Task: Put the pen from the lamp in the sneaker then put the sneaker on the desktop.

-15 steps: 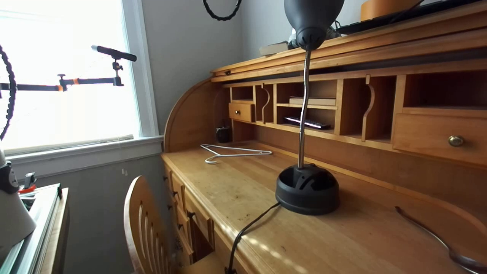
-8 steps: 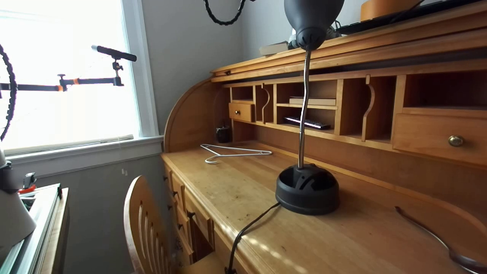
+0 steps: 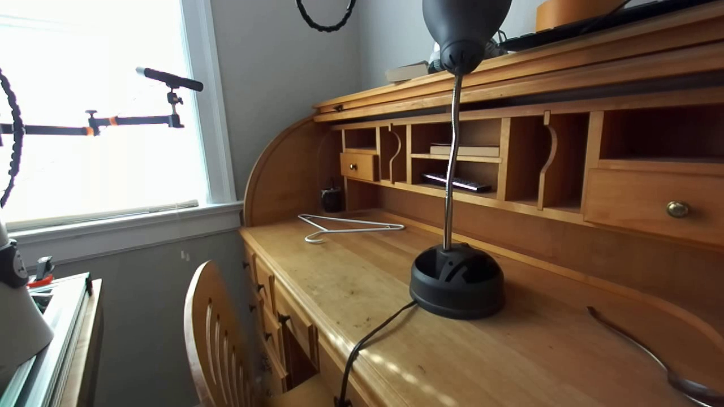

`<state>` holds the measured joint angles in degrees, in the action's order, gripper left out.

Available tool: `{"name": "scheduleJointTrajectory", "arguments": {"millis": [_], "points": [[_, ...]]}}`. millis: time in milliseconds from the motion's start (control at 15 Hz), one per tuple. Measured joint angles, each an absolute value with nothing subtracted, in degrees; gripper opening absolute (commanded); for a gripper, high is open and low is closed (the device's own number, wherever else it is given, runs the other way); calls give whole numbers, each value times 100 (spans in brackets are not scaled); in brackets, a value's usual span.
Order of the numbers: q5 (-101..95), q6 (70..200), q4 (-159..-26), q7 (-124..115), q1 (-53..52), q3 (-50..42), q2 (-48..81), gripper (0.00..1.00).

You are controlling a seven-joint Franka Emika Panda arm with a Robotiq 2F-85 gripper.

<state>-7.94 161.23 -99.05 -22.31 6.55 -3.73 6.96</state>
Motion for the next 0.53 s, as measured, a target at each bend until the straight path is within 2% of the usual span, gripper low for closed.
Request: {"name": "scheduleJointTrajectory", "arguments": {"millis": [333,533], "points": [[-836,16103,-10535,-2195,654,-366,426,100],[-887,16516,-10919,-2068,654,-366,375,100]]}}
